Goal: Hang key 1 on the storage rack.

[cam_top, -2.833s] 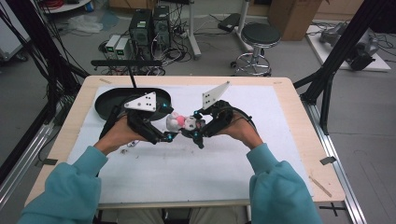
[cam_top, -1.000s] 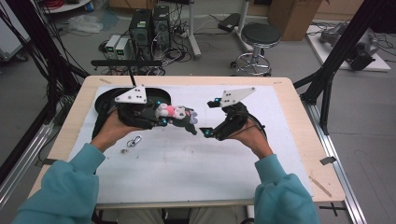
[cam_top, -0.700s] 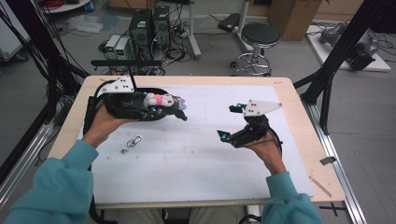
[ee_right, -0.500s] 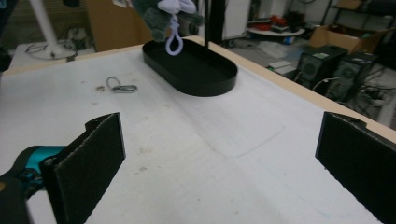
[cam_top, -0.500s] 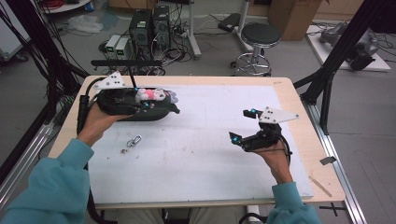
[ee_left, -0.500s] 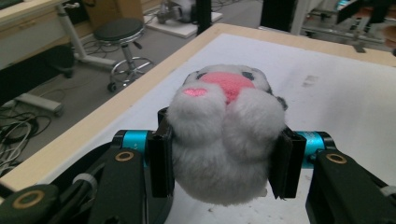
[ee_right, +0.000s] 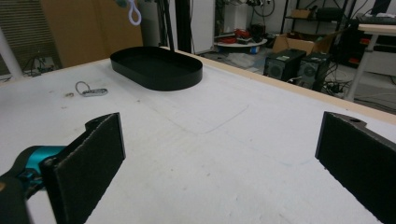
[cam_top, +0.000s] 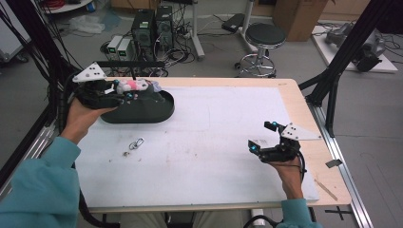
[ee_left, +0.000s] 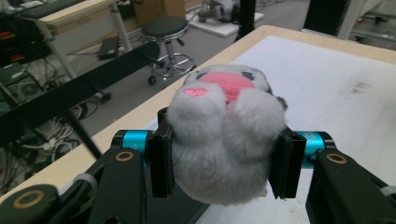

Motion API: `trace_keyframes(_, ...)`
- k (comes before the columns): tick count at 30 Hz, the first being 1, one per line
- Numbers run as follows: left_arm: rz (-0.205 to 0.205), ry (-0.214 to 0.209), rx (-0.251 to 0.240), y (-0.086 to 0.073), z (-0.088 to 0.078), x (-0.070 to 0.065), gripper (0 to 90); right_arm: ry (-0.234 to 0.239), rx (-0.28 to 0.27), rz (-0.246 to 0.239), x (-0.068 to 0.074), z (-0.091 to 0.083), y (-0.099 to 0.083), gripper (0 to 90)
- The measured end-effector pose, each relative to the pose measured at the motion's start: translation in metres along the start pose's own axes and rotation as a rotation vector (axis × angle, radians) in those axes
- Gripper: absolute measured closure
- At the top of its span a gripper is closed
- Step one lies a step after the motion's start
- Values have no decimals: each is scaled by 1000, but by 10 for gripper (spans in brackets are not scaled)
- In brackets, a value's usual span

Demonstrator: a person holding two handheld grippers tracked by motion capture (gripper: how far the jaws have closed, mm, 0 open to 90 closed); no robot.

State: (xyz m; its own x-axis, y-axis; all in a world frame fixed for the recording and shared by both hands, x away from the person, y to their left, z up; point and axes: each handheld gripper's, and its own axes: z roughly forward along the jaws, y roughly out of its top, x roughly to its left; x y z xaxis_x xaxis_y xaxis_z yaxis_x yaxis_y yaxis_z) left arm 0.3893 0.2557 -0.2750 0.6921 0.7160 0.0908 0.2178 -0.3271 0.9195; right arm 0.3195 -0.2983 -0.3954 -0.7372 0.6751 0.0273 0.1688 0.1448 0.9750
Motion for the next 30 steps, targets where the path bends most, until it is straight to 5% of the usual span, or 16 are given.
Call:
trace_keyframes(15, -57, 149, -2, -8, -33, 34, 519, -63, -54, 5, -5, -7, -26, 6)
trace_keyframes(30, -91, 264, 10, -13, -49, 52, 519, -108, -80, 2, -8, -12, -45, 6)
